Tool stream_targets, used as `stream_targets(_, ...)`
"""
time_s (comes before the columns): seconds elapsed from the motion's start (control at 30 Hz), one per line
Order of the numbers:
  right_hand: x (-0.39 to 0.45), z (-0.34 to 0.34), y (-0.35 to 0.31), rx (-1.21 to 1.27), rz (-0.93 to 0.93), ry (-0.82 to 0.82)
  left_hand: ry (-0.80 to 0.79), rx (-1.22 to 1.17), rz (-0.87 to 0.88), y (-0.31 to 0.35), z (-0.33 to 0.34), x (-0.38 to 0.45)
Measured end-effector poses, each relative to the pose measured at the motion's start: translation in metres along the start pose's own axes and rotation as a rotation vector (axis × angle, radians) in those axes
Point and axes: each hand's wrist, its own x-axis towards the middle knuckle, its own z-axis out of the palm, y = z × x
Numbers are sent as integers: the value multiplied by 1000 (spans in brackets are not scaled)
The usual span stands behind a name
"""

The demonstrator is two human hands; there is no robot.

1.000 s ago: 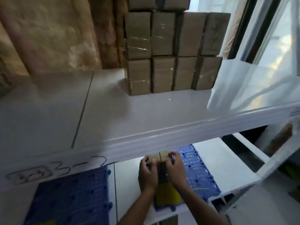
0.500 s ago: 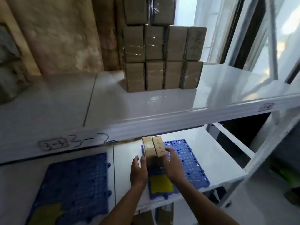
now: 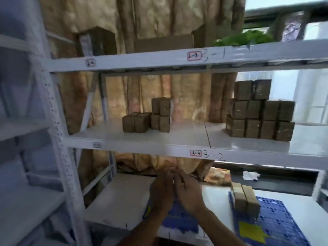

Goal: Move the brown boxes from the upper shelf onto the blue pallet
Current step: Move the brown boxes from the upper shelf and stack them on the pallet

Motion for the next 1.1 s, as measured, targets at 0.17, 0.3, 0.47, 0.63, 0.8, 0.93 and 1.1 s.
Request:
stream_targets(0.17, 58, 56, -98, 97, -128, 99, 110, 25, 169, 0, -108, 79)
stream_targets(0.3, 131, 102, -128, 88, -12, 213, 215, -94, 150, -16, -155, 163)
stream_targets(0.47, 233, 149, -130, 76, 226, 189, 11, -243, -1, -67, -173, 285)
stream_targets(0.63, 284, 194, -103, -14, 304, 198, -244, -289, -222, -102, -148, 368)
stream_targets(0.8, 306, 201, -91, 12, 334, 274, -210, -142, -241, -110, -131, 384)
stream_targets(0.93, 299, 202, -91, 84, 350, 309, -137, -266, -189, -113, -138, 376)
stream_targets(1.1, 277, 199, -110, 300, 298, 302, -66, -406, -126, -100, -159, 355)
